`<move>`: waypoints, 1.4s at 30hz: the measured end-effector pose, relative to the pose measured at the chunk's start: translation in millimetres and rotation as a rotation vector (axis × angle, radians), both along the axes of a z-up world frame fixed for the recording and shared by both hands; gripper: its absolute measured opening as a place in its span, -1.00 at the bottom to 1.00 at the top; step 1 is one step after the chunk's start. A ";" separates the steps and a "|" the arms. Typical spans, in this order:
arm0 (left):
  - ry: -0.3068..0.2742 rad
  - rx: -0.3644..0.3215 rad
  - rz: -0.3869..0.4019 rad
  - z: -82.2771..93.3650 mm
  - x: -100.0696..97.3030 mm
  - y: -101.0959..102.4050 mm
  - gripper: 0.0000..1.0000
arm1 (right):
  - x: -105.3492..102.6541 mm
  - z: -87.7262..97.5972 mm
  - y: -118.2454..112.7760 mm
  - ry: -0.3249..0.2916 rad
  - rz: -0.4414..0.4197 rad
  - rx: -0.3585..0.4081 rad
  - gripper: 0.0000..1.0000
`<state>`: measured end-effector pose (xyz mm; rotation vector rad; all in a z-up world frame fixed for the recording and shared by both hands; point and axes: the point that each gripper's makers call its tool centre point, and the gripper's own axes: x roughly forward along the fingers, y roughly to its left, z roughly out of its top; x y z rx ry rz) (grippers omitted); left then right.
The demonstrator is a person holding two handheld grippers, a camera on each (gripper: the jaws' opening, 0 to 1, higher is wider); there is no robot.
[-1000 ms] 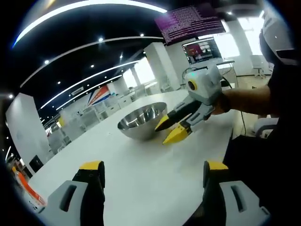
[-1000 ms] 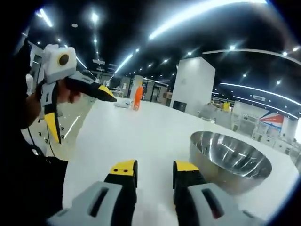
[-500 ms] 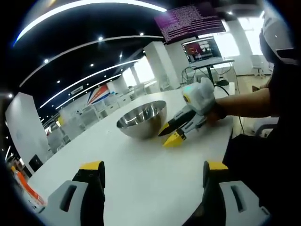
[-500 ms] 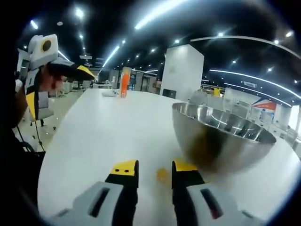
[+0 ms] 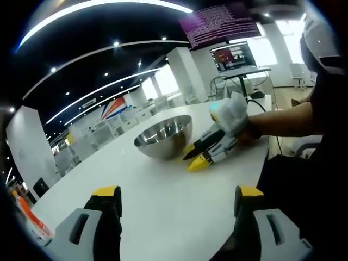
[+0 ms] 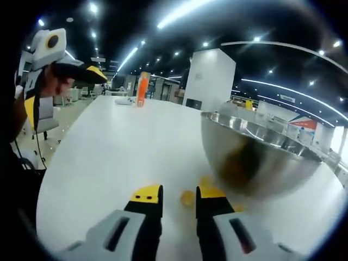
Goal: Pick up the QQ candy scattered on the table and place it into the stainless steel bowl on the table
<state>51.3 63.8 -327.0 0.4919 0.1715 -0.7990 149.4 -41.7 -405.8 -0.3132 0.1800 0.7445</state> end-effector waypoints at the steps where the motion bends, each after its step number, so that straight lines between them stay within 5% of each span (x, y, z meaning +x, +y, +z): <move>1: -0.001 0.000 0.000 0.1 0.1 0.0 0.72 | 0.0 0.0 0.1 0.001 0.000 0.001 -0.52; 8: -0.001 -0.001 -0.005 -0.1 0.1 -2.2 0.72 | 1.4 -2.5 -2.4 0.034 -0.016 0.020 -0.87; 30: -0.007 0.008 0.002 1.7 0.4 1.1 0.71 | -7.9 0.0 -0.6 0.035 0.003 0.016 -0.88; 37: -0.009 0.010 0.002 2.7 1.6 0.8 0.71 | -17.0 22.4 5.2 0.048 0.037 0.099 -0.88; 42: -0.013 0.012 0.002 4.2 2.6 0.2 0.71 | -23.6 55.6 8.7 -0.011 0.060 0.121 -0.88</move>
